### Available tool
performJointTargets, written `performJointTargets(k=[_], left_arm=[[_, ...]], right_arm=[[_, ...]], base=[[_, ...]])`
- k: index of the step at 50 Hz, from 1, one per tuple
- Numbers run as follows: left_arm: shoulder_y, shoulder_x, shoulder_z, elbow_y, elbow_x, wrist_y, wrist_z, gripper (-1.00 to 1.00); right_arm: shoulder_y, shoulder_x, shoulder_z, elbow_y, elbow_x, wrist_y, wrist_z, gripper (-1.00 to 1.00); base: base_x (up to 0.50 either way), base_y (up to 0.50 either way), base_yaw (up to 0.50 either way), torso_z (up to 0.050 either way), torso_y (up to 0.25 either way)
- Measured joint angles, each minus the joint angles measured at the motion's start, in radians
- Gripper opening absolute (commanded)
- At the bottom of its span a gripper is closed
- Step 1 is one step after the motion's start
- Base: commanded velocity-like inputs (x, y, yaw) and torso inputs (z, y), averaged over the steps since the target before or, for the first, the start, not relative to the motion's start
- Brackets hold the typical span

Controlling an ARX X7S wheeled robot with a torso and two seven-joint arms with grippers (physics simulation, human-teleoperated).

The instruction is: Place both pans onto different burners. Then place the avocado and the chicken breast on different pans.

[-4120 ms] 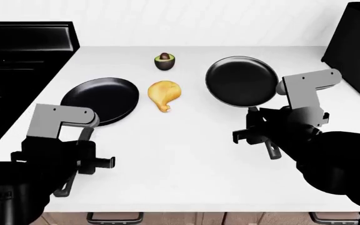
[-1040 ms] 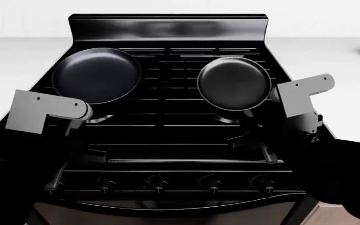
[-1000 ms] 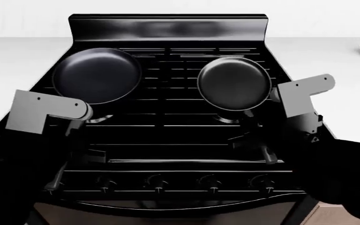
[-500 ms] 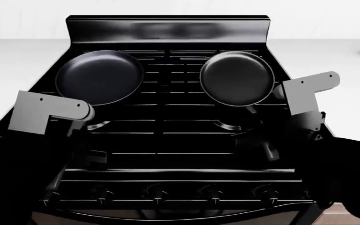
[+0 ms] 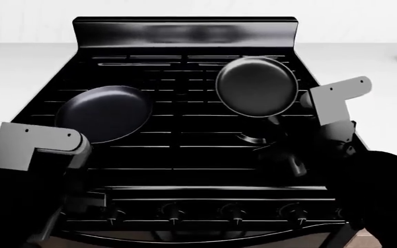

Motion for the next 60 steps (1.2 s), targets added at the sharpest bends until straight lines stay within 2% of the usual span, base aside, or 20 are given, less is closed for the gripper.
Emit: performJointTargets(k=[7,8,18,28,36,42,51,60], left_arm=[[0.069,-0.031,-0.016,0.013,0.006,0.054,0.026,-1.0],[0.075,-0.034,-0.019,0.013,0.006,0.062,0.029,1.0],[0.103,-0.061,-0.043,0.021,0.012,0.098,0.021,1.0],[0.079,-0.115,-0.11,0.091,-0.056,0.149,-0.002,1.0],[0.106,-0.175,-0.22,0.174,-0.108,0.217,0.009,1.0],[0.197,-0.201,-0.364,0.218,-0.116,0.253,0.041,1.0],[0.292,-0.209,-0.567,0.26,-0.14,0.274,0.077,1.0],[0.313,-0.22,-0.645,0.288,-0.168,0.3,0.082,1.0]], right_arm=[[0.0,-0.005,0.009,0.0,-0.01,0.011,-0.005,-1.0],[0.0,-0.005,0.01,0.0,-0.011,0.011,-0.005,-1.0],[-0.001,-0.004,0.014,0.004,-0.003,0.015,0.001,-1.0],[0.0,0.0,0.016,0.008,0.017,0.015,0.019,-1.0],[0.0,0.005,0.015,0.011,0.035,0.013,0.031,-1.0],[0.002,0.01,0.019,0.015,0.058,0.02,0.044,-1.0],[0.027,0.081,0.007,0.079,0.328,0.036,0.252,-1.0],[0.043,0.169,-0.038,0.142,0.588,0.028,0.448,-1.0]], base=[[0.0,0.0,0.0,0.001,0.003],[0.0,0.0,0.0,0.01,0.0],[0.0,0.0,0.0,0.001,0.003],[0.0,0.0,0.0,0.001,0.002],[0.0,0.0,0.0,0.001,0.003],[0.0,0.0,0.0,0.0,0.003],[0.0,0.0,0.0,0.001,0.002],[0.0,0.0,0.0,0.001,0.002]])
